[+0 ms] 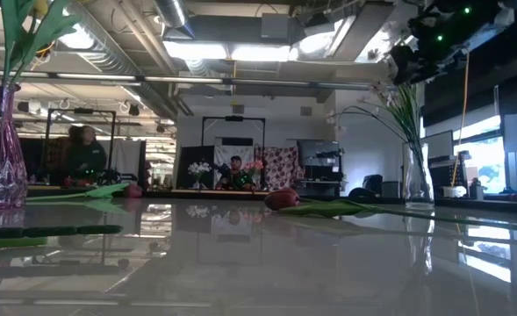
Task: Sort flowers into vase by color
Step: Put the top white flowers into the top transparent flower vase, then put the white flowers into the top transparent flower vase
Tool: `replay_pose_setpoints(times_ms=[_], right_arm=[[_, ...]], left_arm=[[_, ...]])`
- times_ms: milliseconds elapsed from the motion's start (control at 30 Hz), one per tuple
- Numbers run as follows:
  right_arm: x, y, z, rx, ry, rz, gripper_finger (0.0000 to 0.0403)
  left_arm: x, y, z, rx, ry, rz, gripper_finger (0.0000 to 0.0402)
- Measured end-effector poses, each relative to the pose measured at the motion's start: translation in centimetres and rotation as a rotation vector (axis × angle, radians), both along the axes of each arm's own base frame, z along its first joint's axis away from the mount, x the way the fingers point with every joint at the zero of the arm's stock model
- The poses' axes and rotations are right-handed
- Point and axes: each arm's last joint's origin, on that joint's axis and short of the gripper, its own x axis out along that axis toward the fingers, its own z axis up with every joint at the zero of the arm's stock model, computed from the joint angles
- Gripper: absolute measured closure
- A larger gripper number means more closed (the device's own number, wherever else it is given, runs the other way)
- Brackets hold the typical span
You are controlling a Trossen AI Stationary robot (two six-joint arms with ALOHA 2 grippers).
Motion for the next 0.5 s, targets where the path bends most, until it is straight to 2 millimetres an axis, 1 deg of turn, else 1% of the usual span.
replay_pose_setpoints(times_ms=[133,200,500], right_arm=[[0.4,-0.5,0.7,0.158,0.07,-0.018,0.0171],[0.5,-0.6,1.4,0.216,0.092,-0.022,0.0162],[0.6,-0.4,4.2,0.469,0.241,-0.01,0.0095]], left_arm=[[0.0,0.0,-0.3,-0.004,0.036,0.0,0.0171],[0.0,0.0,-0.5,-0.006,0.053,0.0,0.0171],[-0.1,0.0,-1.9,-0.033,0.198,0.0,0.0171]])
